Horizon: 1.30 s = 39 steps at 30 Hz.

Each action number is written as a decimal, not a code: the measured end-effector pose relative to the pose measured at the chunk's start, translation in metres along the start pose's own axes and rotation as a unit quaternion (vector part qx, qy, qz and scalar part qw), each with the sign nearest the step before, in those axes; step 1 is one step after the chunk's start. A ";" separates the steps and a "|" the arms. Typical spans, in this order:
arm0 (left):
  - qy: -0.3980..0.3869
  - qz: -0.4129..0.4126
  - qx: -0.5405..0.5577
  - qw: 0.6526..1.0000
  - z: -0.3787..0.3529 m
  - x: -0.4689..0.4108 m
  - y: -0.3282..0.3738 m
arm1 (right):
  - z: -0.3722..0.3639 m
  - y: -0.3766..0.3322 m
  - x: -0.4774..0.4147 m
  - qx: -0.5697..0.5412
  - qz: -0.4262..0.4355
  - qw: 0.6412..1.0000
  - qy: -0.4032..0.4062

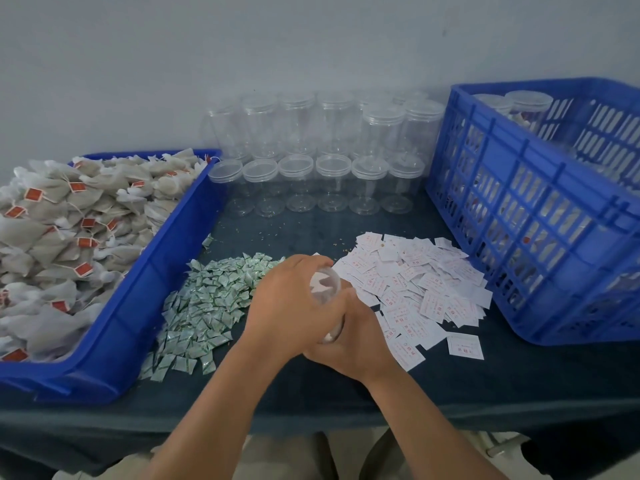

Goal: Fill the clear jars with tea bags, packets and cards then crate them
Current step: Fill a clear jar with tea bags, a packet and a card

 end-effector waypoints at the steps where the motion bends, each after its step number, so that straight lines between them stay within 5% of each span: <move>1: -0.007 -0.001 0.023 1.000 0.000 -0.001 -0.001 | 0.001 0.002 0.001 0.001 0.000 1.000 0.004; 11: -0.155 -0.065 0.173 0.971 -0.004 -0.018 -0.008 | -0.001 0.008 0.000 -0.022 -0.029 0.999 -0.006; 19: 0.060 0.047 0.432 0.899 -0.024 0.023 -0.073 | -0.006 0.001 -0.002 -0.037 -0.005 0.999 -0.025; 29: 0.035 0.006 0.402 0.915 -0.043 0.021 -0.074 | 0.019 0.003 0.001 0.017 -0.002 0.995 0.095; 33: 0.019 -0.022 0.384 0.923 -0.038 0.019 -0.059 | 0.026 0.000 0.002 0.039 -0.013 0.999 0.006; 39: -0.028 -0.039 0.317 0.947 -0.055 0.021 -0.062 | 0.058 -0.017 -0.002 0.223 -0.036 0.968 -0.112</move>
Point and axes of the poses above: each hand's wrist, its own x-axis away from the middle knuckle, its own z-axis out of the back of the hand, y = z × x, the point moved 9 cm from there along -x, towards the middle knuckle, and after that the axes turned 14 degrees about x, right-handed, at the moved point
